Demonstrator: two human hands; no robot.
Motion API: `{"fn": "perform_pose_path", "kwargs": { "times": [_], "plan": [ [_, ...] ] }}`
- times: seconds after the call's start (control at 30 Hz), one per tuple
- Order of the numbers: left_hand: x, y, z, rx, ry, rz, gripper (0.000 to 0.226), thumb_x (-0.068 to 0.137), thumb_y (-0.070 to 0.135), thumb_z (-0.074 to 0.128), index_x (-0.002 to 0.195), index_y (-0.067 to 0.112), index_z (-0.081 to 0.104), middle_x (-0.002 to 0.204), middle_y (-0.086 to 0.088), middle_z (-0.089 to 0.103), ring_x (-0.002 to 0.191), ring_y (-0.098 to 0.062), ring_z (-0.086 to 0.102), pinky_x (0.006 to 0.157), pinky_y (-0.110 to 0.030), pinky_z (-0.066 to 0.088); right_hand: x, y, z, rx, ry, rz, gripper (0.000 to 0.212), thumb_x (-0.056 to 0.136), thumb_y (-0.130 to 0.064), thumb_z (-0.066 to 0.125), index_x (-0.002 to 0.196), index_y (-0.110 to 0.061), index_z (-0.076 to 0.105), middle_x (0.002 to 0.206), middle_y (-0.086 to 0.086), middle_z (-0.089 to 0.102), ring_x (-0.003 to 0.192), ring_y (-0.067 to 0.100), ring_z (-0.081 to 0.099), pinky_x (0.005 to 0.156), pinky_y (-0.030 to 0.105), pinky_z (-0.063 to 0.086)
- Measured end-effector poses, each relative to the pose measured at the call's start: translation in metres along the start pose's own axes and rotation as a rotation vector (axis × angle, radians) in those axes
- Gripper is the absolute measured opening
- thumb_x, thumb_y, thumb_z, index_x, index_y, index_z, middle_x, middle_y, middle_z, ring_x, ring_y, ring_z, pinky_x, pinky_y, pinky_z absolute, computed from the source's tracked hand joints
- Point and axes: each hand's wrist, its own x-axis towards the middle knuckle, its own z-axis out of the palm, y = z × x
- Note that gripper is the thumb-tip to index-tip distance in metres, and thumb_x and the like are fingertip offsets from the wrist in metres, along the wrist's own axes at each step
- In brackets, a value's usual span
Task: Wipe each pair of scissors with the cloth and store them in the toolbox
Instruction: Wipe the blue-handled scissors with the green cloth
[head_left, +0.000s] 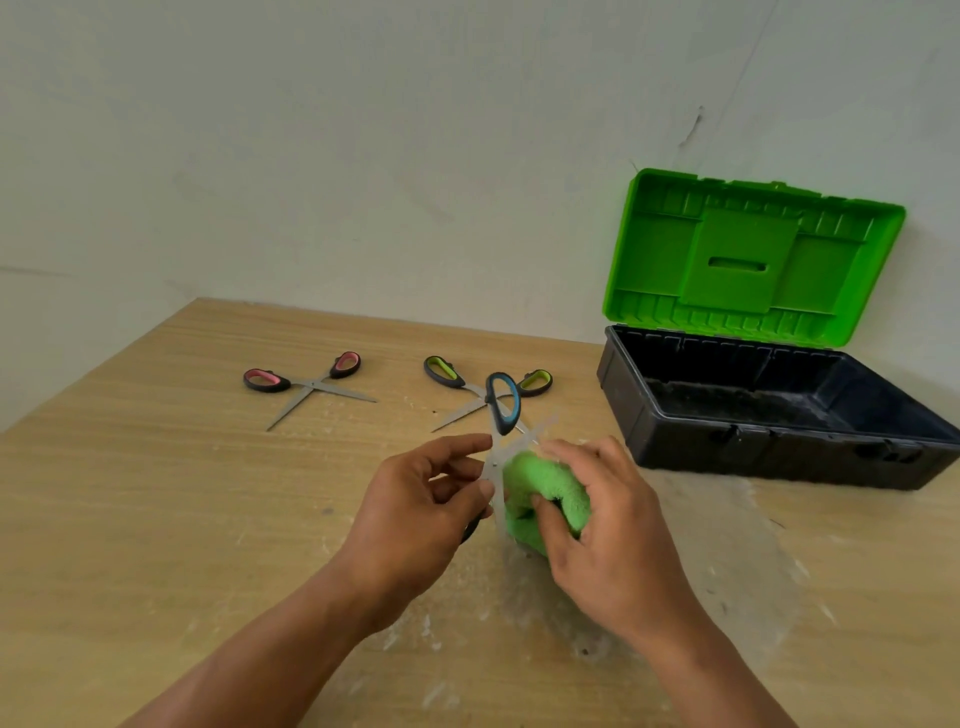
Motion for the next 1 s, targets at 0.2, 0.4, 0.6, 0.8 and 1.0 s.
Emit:
{"fn": "perform_pose_path", "kwargs": {
  "times": [0.2, 0.4, 0.6, 0.8, 1.0],
  "plan": [
    [-0.002, -0.002, 0.004, -0.049, -0.001, -0.011, 0.036, 0.087, -0.002, 0.068, 0.113, 0.024, 0.068, 0.093, -0.012, 0.072, 0.081, -0.018, 0.073, 0.082, -0.029, 0.060, 0.002, -0.004, -0.001, 0.081, 0.097, -0.103, 0.031, 0.085, -0.028, 0.079, 0.109, -0.016, 0.065, 0.100, -0.007, 0.064, 0.092, 0.004, 0.062, 0.077, 0.016, 0.051],
    [-0.005, 0.001, 0.005, 0.010, 0.000, 0.026, 0.038, 0.088, -0.005, 0.065, 0.103, 0.029, 0.070, 0.082, -0.004, 0.076, 0.083, -0.016, 0.075, 0.075, -0.021, 0.059, 0.001, -0.005, 0.001, 0.030, 0.126, -0.219, 0.034, 0.088, -0.026, 0.073, 0.116, -0.008, 0.074, 0.108, 0.004, 0.067, 0.097, 0.008, 0.064, 0.084, 0.011, 0.053],
    [-0.010, 0.004, 0.009, 0.099, -0.011, 0.099, 0.031, 0.089, 0.004, 0.068, 0.109, 0.028, 0.071, 0.080, 0.003, 0.077, 0.076, -0.014, 0.074, 0.069, -0.024, 0.061, 0.011, -0.006, -0.007, 0.014, 0.296, -0.151, 0.032, 0.086, -0.025, 0.077, 0.109, -0.005, 0.068, 0.099, 0.001, 0.071, 0.084, 0.009, 0.069, 0.071, 0.020, 0.059],
    [-0.008, -0.004, 0.007, 0.235, 0.035, 0.150, 0.034, 0.089, 0.002, 0.065, 0.116, 0.021, 0.072, 0.084, 0.000, 0.076, 0.074, -0.012, 0.072, 0.065, -0.024, 0.060, 0.005, -0.009, -0.001, -0.060, 0.241, -0.234, 0.027, 0.080, -0.018, 0.084, 0.101, -0.004, 0.075, 0.093, 0.005, 0.071, 0.078, 0.011, 0.067, 0.068, 0.016, 0.057],
    [-0.008, -0.006, 0.010, 0.276, 0.053, 0.199, 0.030, 0.091, 0.008, 0.065, 0.115, 0.024, 0.073, 0.081, 0.002, 0.074, 0.061, -0.005, 0.064, 0.059, -0.016, 0.052, 0.017, -0.001, -0.003, 0.001, 0.283, -0.140, 0.027, 0.085, -0.025, 0.079, 0.105, -0.007, 0.077, 0.089, 0.002, 0.072, 0.072, 0.006, 0.066, 0.065, 0.014, 0.057]
  ]
}}
